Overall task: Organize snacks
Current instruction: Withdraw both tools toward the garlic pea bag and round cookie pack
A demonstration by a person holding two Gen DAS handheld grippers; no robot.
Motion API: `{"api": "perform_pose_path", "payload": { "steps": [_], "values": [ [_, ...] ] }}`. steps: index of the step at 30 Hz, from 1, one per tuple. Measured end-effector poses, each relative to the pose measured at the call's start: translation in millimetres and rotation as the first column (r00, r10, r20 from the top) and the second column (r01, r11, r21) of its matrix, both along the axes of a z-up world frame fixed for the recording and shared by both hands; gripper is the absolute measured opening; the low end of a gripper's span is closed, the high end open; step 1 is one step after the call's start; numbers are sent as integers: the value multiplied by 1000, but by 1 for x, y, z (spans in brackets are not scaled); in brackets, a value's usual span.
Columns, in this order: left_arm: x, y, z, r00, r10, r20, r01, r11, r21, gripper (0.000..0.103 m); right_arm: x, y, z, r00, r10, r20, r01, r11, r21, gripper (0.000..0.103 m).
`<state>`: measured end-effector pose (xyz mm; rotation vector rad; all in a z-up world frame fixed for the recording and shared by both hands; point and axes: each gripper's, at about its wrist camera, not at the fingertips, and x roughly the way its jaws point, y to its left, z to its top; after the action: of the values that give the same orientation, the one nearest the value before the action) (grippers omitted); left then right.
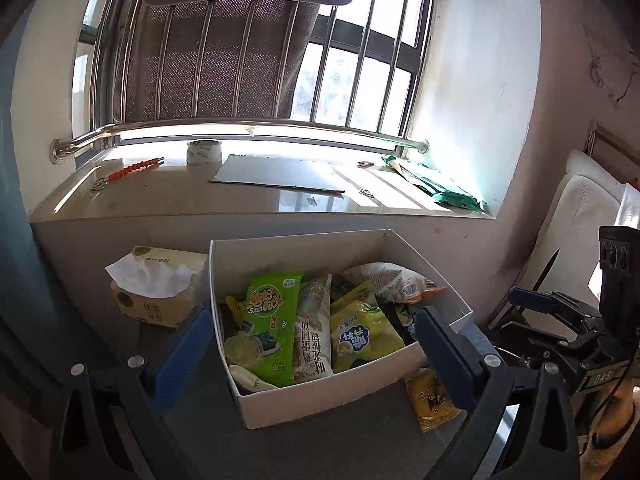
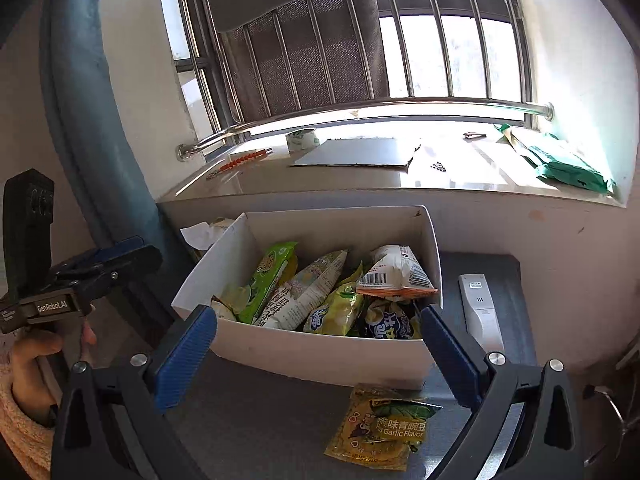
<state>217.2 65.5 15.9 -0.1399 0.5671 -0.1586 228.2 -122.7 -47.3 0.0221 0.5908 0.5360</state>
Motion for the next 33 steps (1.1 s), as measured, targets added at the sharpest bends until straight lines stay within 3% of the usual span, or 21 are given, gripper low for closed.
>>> {"api": "perform_pose_path", "payload": {
  "steps": [8, 13, 16, 23, 33],
  "values": [
    [-78, -36, -30, 998, -61, 8, 61, 998, -6, 103, -87, -28, -64, 998, -5, -67, 7, 1000, 24, 103],
    [-112, -49, -73, 997, -38, -63, 33, 996, -79, 103, -121, -36, -109, 988, -37, -150, 40, 999, 12, 103],
    [-125, -57, -93, 994, -18, -109, 11, 998, -67, 103, -130, -41, -124, 983, -45, -176, 44, 999, -13, 103],
    [-134, -61, -106, 989, -35, -141, 23, 996, -84, 103, -106, -53, -125, 982, -96, -164, 94, 995, -14, 103],
    [-130, -58, -111, 988, -28, -150, 15, 996, -86, 103, -20, -49, -119, 976, -133, -175, 125, 991, -54, 103]
  ]
}}
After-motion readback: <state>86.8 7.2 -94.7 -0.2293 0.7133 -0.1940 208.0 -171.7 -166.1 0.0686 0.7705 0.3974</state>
